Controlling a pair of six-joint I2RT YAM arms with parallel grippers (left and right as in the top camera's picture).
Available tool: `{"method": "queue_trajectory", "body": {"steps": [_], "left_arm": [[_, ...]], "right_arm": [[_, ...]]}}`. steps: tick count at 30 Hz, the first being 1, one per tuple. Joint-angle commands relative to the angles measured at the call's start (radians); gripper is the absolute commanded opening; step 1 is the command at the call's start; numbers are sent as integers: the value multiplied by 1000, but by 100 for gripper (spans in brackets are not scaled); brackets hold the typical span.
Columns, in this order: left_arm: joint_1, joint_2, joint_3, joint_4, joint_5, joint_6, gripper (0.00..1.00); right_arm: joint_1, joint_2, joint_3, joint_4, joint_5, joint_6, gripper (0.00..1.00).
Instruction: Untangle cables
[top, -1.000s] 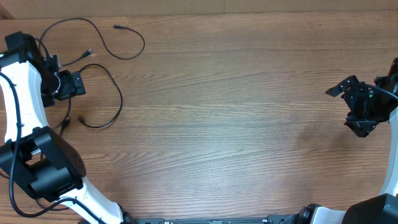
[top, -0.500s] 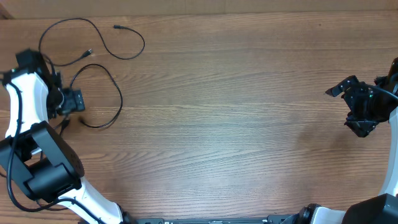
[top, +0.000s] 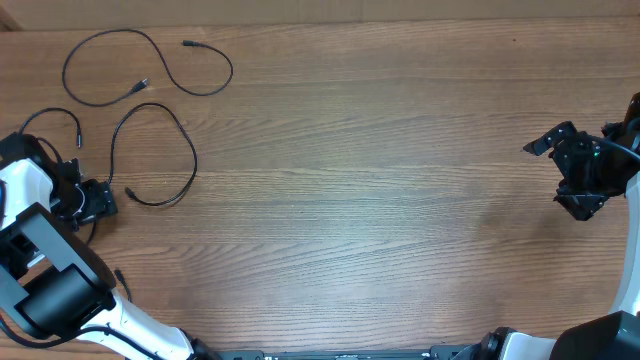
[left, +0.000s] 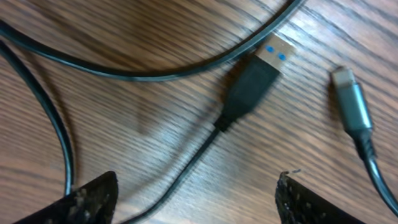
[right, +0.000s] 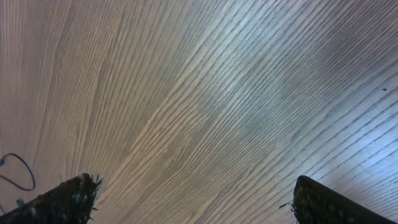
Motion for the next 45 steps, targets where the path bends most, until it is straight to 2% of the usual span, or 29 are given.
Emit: {"method": "queue_trajectory", "body": {"steps": [1,4,9,24,28,32,39,45], "left_arm": [[2,2,-27,31,35,19,77],[2,2,-43,62,81,19,73],[1,2,-46,79,71,19,60],[2,2,-100,116,40,19,53],[2,2,-102,110,40,19,30],[2,2,-102,92,40,18,19],[2,1,-98,57,-61,-72,15],[2,1,-84,18,-104,-80,14]], "right_arm": [[-1,-7,18,2,3,-4,100],[-1,-7,18,2,3,-4,100],[-1,-7,18,2,3,-4,100],[-1,-7,18,2,3,-4,100],[-1,-7,18,2,3,-4,100],[-1,-7,18,2,3,-4,100],[-1,-7,18,2,3,-4,100],[-1,-7,18,2,3,-4,100]]}}
